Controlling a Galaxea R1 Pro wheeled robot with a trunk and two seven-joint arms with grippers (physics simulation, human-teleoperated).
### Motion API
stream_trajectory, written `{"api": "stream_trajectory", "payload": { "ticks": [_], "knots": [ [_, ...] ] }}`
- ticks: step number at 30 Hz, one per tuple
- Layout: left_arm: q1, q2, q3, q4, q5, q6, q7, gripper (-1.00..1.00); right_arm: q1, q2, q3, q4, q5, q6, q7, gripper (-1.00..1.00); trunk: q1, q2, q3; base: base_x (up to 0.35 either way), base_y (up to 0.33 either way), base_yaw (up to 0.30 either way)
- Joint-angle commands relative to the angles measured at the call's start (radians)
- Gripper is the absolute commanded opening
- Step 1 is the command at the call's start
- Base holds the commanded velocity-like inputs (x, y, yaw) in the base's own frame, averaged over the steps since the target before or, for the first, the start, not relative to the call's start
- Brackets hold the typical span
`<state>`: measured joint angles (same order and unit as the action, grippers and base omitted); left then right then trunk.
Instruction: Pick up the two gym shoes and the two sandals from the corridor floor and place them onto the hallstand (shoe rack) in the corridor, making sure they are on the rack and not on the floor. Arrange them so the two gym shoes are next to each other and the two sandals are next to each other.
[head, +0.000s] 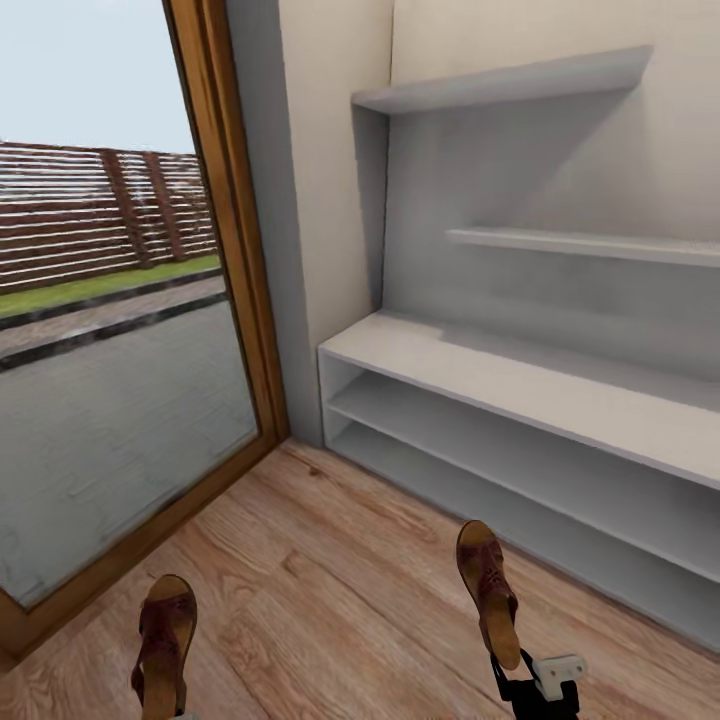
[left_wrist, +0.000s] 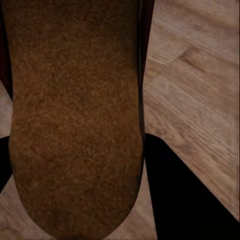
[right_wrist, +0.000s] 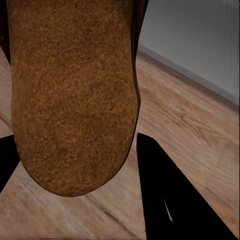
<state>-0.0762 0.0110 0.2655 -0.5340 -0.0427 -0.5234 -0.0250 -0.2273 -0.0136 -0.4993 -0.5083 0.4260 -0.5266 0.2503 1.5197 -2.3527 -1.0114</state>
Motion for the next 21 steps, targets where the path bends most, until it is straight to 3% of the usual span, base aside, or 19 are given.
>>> {"api": "stream_trajectory", "payload": {
  "ticks": [1, 21],
  "knots": [
    [0.0, 0.0, 0.005, 0.0, -0.008, -0.003, -0.001, -1.0, -0.001, 0.001, -0.008, 0.001, 0.001, -0.002, 0.011, -1.0, 0.0, 0.0, -0.001, 0.005, 0.003, -0.275],
    [0.0, 0.0, 0.005, 0.0, -0.008, -0.004, -0.001, -1.0, -0.001, 0.001, -0.008, 0.001, 0.001, -0.002, 0.011, -1.0, 0.0, 0.0, -0.001, 0.0, 0.0, -0.275]
  ]
}}
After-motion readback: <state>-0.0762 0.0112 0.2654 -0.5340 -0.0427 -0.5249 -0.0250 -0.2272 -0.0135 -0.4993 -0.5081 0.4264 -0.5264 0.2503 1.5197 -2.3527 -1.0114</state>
